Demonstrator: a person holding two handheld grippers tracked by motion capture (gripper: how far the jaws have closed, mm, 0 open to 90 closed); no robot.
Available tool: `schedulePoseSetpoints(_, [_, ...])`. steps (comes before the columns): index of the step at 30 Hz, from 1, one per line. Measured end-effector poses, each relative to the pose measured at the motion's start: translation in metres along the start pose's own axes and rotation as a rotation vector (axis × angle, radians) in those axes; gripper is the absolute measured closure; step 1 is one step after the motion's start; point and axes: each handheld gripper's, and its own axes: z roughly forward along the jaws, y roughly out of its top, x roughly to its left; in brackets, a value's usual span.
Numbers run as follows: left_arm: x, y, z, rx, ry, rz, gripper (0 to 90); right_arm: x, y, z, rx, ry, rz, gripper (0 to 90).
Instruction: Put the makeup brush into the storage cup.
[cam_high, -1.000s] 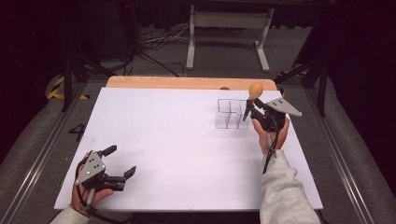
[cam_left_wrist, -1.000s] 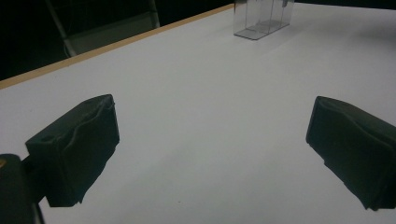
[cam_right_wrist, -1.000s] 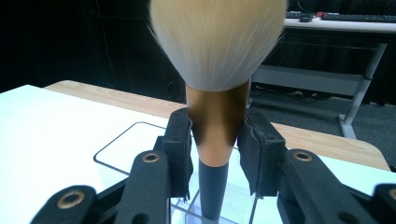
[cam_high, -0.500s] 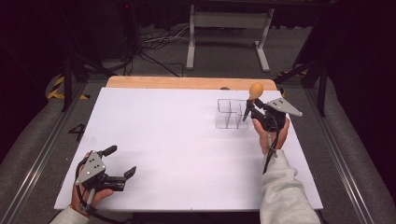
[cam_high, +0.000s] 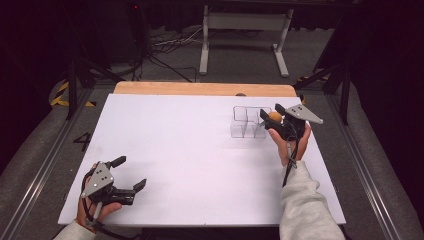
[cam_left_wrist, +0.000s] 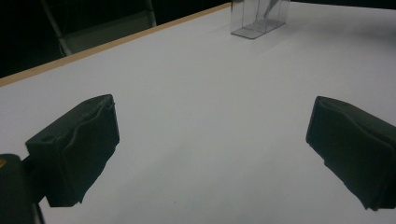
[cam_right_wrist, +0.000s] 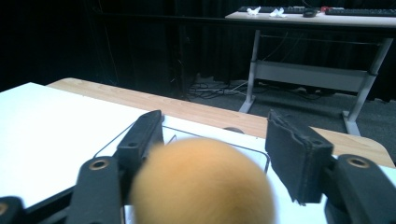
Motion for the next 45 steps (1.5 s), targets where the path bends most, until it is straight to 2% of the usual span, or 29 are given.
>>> schedulePoseSetpoints(6, [0.0, 0.0, 0.001, 0.001, -0.002, -0.001, 3.1, 0.001, 0.002, -0.001, -0.007, -0.004, -0.014, 28.5])
schedulePoseSetpoints(15, [0.0, 0.0, 0.001, 0.0, -0.005, -0.003, 3.1, 0.001, 0.004, -0.005, -0.017, 0.0, -0.017, 21.8])
schedulePoseSetpoints(26, [-0.001, 0.0, 0.001, 0.001, -0.009, 0.002, 3.1, 0.002, 0.008, -0.014, -0.014, -0.039, -0.042, 9.7])
schedulePoseSetpoints(45, [-0.001, 0.0, 0.0, 0.006, -0.008, 0.004, 3.1, 0.001, 0.009, -0.027, -0.034, -0.067, -0.043, 6.0])
